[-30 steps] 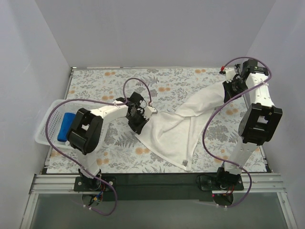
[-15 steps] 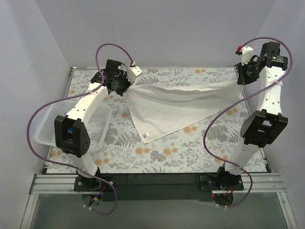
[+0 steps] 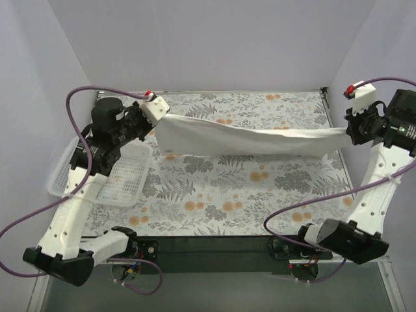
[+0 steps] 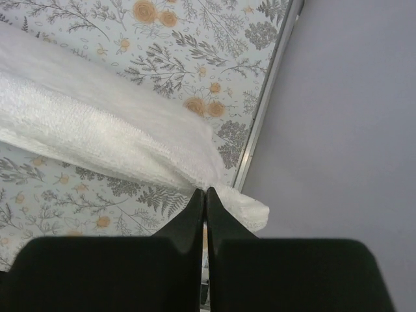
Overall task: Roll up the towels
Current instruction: Flatten the towel
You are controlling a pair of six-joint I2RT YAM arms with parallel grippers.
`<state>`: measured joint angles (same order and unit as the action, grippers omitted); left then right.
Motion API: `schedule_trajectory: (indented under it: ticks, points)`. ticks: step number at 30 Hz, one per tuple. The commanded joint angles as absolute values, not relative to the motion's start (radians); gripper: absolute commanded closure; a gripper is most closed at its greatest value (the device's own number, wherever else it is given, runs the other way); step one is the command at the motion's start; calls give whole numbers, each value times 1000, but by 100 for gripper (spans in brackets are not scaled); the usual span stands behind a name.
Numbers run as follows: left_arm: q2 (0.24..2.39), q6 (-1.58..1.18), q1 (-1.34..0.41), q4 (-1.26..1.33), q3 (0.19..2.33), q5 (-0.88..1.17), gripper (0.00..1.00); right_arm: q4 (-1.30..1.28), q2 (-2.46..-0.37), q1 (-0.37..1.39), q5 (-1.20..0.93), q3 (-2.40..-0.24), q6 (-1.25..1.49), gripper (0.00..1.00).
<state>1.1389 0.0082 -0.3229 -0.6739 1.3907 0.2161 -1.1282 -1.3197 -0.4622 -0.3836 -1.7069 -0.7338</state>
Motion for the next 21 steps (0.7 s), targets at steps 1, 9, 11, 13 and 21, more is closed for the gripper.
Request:
schedule_trajectory:
  ticks: [1, 9, 11, 13, 21]
  points:
    - [1071, 23, -318, -684, 1368, 282, 100, -1092, -1189, -466, -411, -1619, -848, 99]
    - [1113, -24, -318, -736, 1449, 283, 100, -1019, -1152, -466, -324, -1612, -850, 99]
    - [1165, -34, -318, -695, 1447, 264, 100, -1017, -1224, -465, -339, -1626, -824, 99]
    - [1215, -35, -318, -680, 1434, 232, 100, -1015, -1311, -457, -360, -1632, -805, 99]
    - [1558, -38, -308, -500, 1443, 124, 100, -783, -1598, -299, -232, -1612, -669, 99]
